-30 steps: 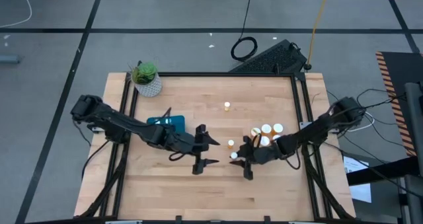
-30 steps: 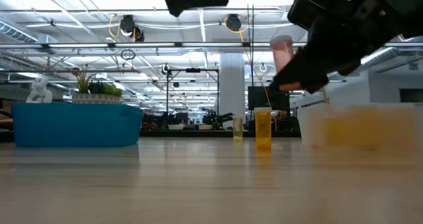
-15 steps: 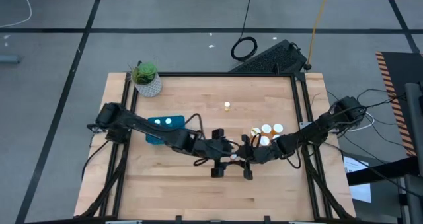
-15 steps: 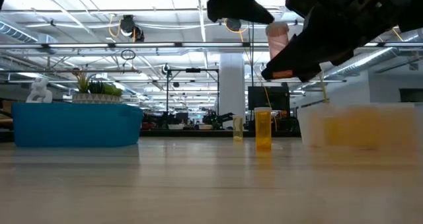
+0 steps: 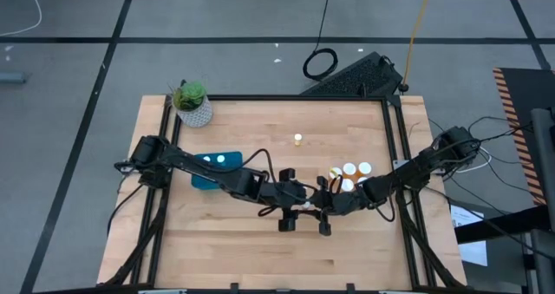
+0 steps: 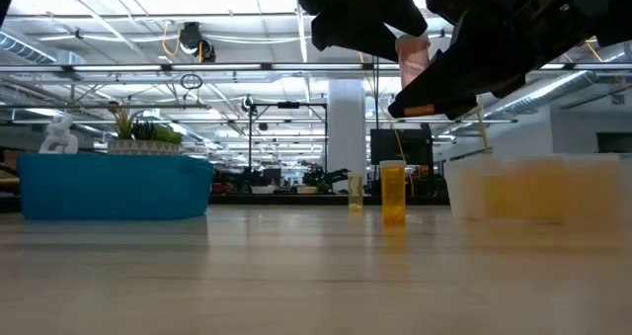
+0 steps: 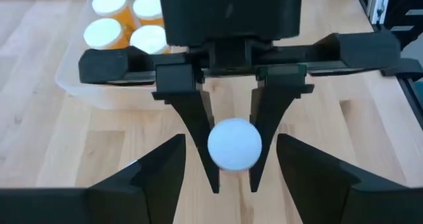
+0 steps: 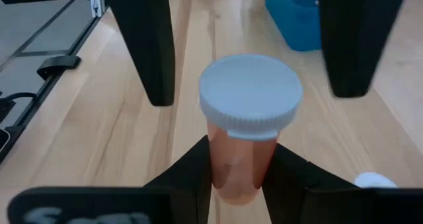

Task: Pick and place medicine bottles into bin by pill shape (circle, oval)
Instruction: Put the small red pill bottle into the blue bin, then put the small yellow pill bottle into the blue bin

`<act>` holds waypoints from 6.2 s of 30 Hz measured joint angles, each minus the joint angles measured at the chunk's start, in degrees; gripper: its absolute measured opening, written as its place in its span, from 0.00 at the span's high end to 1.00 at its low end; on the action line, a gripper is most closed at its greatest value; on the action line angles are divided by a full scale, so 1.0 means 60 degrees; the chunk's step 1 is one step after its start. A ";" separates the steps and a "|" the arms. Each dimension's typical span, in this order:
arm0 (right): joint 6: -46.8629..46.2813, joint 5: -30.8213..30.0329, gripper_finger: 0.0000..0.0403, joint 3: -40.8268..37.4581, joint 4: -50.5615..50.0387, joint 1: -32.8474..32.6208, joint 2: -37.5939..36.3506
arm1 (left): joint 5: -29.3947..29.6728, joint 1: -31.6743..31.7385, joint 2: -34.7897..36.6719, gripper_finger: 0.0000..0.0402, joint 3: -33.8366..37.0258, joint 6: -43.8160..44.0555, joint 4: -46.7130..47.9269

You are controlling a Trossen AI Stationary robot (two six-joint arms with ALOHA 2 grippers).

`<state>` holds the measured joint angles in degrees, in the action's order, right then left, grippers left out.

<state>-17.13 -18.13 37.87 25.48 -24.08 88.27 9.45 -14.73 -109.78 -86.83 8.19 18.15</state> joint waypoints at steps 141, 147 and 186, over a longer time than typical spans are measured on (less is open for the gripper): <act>0.1228 -0.0452 0.22 -0.0062 -0.1145 -0.1042 -0.2266 | 0.2575 0.2326 0.6105 0.68 0.9213 0.2393 -0.0779; 0.1228 -0.0437 0.22 -0.0062 -0.1153 -0.1042 -0.2266 | 0.2577 0.2330 0.6107 0.68 0.9213 0.2220 -0.0768; 0.1227 -0.0428 0.22 -0.0062 -0.1204 -0.1049 -0.2266 | 0.2658 0.2290 0.6269 0.52 0.9210 0.1895 -0.0723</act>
<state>-9.77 -20.70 37.50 18.26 -30.37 74.67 25.40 -1.00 -72.16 -31.56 19.56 13.82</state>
